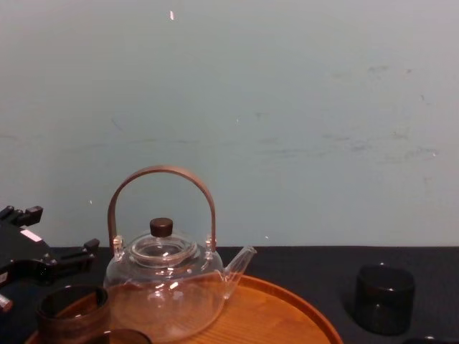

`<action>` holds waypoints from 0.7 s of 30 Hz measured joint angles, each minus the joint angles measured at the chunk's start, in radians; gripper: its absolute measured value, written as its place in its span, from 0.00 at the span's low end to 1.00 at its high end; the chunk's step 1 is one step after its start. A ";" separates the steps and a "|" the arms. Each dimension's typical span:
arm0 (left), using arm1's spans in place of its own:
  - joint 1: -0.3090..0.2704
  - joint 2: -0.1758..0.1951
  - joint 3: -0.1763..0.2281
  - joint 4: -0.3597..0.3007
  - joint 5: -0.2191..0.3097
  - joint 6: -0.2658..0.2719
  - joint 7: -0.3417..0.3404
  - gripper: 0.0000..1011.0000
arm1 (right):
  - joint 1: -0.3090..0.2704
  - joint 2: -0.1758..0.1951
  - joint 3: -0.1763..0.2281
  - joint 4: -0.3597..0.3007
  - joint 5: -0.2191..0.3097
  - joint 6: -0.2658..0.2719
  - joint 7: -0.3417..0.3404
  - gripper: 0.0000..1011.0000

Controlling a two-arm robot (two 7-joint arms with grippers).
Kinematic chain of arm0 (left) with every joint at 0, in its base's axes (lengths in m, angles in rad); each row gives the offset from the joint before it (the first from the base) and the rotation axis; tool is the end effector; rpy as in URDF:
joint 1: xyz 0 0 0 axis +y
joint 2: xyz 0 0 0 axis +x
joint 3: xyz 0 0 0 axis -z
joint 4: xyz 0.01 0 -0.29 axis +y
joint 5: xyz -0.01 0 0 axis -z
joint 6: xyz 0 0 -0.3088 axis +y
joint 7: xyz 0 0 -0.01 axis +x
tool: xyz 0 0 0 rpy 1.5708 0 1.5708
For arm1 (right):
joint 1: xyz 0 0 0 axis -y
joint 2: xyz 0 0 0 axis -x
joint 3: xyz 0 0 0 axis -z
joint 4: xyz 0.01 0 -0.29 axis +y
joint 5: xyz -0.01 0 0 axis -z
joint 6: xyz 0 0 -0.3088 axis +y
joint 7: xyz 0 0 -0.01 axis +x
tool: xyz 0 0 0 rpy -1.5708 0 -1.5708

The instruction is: Pick up the glass from the table and place it on the tray.

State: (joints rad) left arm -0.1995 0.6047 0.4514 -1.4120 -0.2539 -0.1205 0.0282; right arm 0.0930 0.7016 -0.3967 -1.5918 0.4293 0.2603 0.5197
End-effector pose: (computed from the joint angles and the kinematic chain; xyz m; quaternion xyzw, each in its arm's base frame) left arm 0.3581 0.0827 -0.3023 0.1415 -0.1324 0.5799 0.7913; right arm 0.3300 -0.0931 -0.2790 -0.2269 0.0739 -0.3552 0.9038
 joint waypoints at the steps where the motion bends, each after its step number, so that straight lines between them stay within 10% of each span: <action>1: 0.000 0.000 0.000 0.000 0.000 0.000 0.000 0.99 | 0.004 -0.002 -0.002 0.002 -0.002 0.001 0.000 0.99; 21: 0.000 0.000 0.000 0.000 0.000 0.000 0.000 0.99 | 0.031 -0.013 -0.023 0.015 -0.027 -0.002 -0.002 0.92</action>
State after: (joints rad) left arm -0.1995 0.6047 0.4514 -1.4120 -0.2539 -0.1205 0.0283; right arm 0.1243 0.6885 -0.4197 -1.5764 0.4022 0.2584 0.5177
